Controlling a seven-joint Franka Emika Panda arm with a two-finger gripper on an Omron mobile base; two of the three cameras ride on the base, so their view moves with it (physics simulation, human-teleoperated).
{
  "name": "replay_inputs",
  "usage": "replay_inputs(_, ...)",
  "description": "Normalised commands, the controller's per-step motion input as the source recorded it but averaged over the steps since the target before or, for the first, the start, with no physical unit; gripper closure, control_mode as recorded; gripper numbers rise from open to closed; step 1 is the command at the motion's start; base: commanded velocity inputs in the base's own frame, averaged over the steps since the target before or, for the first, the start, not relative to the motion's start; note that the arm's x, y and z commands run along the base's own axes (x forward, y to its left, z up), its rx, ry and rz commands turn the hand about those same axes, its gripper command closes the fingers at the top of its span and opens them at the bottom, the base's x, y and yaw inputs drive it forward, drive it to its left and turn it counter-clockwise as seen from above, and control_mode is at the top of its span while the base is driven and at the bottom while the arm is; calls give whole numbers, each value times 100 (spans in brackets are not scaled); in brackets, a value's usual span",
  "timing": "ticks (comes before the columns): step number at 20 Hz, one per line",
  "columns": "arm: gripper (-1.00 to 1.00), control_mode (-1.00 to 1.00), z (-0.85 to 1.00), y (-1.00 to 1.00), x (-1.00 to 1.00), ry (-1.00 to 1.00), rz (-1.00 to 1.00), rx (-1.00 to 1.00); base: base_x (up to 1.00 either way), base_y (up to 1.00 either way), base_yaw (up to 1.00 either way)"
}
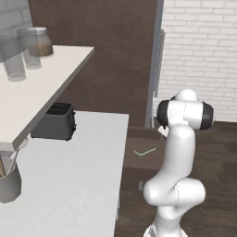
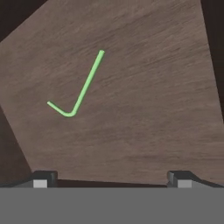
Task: Take a straw from the drawer in front and place it inside the glass cup on the dining counter.
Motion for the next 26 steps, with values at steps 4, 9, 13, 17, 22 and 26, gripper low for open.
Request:
replay_inputs(4, -100, -100, -23, -75, -56, -1, 0, 0, 0, 0, 0)
replay_inputs(9, -100, -100, -14, -69, -56, -1, 0, 0, 0, 0, 0)
replay_inputs(13, -100, -100, -4, -58, -49, 0, 0, 0, 0, 0, 0)
replay_inputs(17, -100, -100, 0, -50, -46, -1, 0, 0, 0, 0, 0)
replay_inputs(22, -100, -100, 0, -38, -36, -3, 0, 0, 0, 0, 0)
replay_inputs(26, -100, -100, 7, -7, -6, -2, 0, 0, 0, 0, 0)
